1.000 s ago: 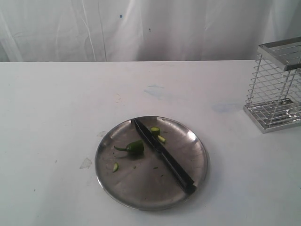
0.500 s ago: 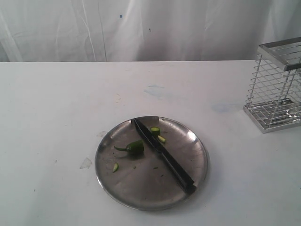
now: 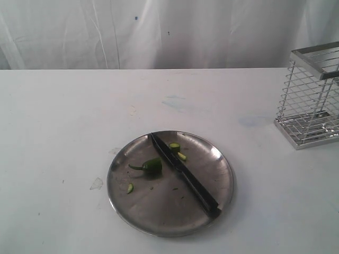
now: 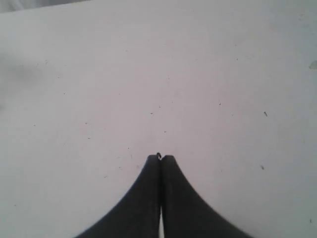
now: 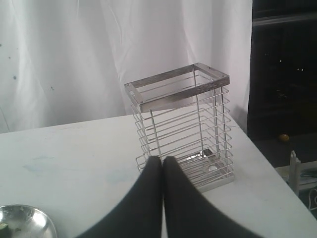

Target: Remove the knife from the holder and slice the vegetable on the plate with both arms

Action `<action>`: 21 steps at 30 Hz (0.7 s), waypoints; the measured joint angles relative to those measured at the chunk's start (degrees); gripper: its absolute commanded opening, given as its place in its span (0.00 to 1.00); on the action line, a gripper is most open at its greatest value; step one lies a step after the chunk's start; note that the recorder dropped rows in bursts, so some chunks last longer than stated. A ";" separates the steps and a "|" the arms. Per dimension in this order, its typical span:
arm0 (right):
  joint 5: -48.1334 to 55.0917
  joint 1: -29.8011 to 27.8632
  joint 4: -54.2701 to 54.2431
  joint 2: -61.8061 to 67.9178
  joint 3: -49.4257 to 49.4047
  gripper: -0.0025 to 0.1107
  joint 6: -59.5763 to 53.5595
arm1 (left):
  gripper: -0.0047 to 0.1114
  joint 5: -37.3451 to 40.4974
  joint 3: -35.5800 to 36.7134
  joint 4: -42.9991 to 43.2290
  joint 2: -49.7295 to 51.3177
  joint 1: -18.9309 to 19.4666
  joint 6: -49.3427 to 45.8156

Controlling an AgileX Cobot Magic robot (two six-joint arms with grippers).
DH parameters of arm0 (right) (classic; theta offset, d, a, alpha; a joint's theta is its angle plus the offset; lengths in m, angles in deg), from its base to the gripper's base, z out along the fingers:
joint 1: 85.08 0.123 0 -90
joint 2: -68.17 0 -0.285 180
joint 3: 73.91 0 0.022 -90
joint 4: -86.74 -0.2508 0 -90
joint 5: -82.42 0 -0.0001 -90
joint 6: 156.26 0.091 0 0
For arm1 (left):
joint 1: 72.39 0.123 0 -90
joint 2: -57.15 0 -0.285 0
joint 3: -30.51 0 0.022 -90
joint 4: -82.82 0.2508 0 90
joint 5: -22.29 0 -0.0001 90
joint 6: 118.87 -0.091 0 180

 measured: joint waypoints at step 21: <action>-3.22 0.49 -1.97 -7.88 -8.36 0.02 -0.11 | 0.04 -0.12 0.00 0.32 0.00 0.00 2.70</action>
